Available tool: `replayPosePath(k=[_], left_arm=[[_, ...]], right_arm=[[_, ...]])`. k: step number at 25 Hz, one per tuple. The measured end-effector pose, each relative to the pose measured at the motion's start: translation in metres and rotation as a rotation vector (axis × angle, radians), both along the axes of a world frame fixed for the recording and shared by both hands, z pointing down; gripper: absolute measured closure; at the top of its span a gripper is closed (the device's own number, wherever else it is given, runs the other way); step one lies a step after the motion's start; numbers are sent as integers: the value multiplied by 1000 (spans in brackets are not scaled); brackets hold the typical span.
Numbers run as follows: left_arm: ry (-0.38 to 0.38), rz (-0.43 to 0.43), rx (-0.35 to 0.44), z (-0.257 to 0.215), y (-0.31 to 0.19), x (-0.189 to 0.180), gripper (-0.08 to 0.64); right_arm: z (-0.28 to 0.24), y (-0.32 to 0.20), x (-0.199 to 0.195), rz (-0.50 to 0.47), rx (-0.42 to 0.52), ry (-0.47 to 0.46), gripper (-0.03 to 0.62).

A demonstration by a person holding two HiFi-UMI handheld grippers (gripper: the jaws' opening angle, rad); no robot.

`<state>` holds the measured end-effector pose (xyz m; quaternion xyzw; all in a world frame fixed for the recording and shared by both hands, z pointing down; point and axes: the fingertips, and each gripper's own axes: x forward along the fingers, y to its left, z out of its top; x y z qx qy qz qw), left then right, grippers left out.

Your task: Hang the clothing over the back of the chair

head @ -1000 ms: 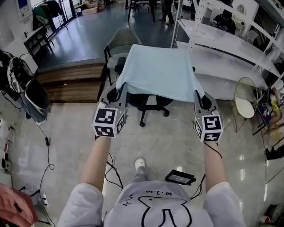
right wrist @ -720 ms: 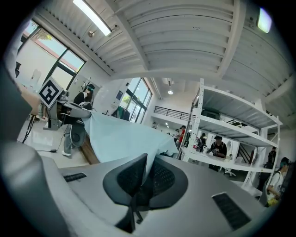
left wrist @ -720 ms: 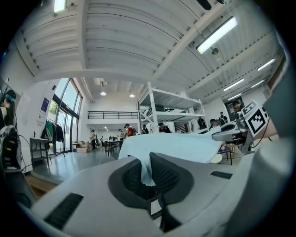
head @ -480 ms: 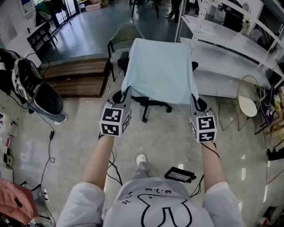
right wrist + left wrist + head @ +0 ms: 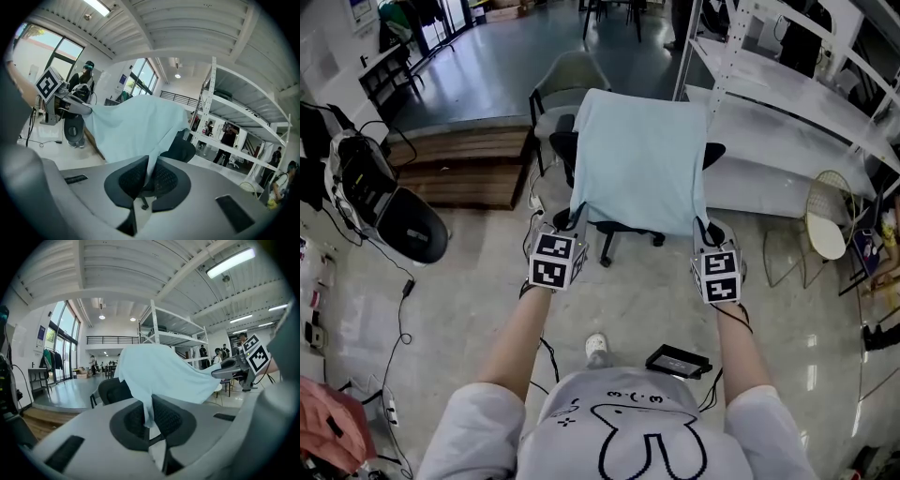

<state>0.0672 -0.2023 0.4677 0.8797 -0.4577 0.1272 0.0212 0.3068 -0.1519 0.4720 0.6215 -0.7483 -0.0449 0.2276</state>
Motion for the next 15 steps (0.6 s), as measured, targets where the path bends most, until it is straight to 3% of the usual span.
replayPosePath(k=[15], left_arm=[[-22,-9,-129,53,-71,-2,529]], right_arm=[[54,-71,10,54,-119,-57,577]])
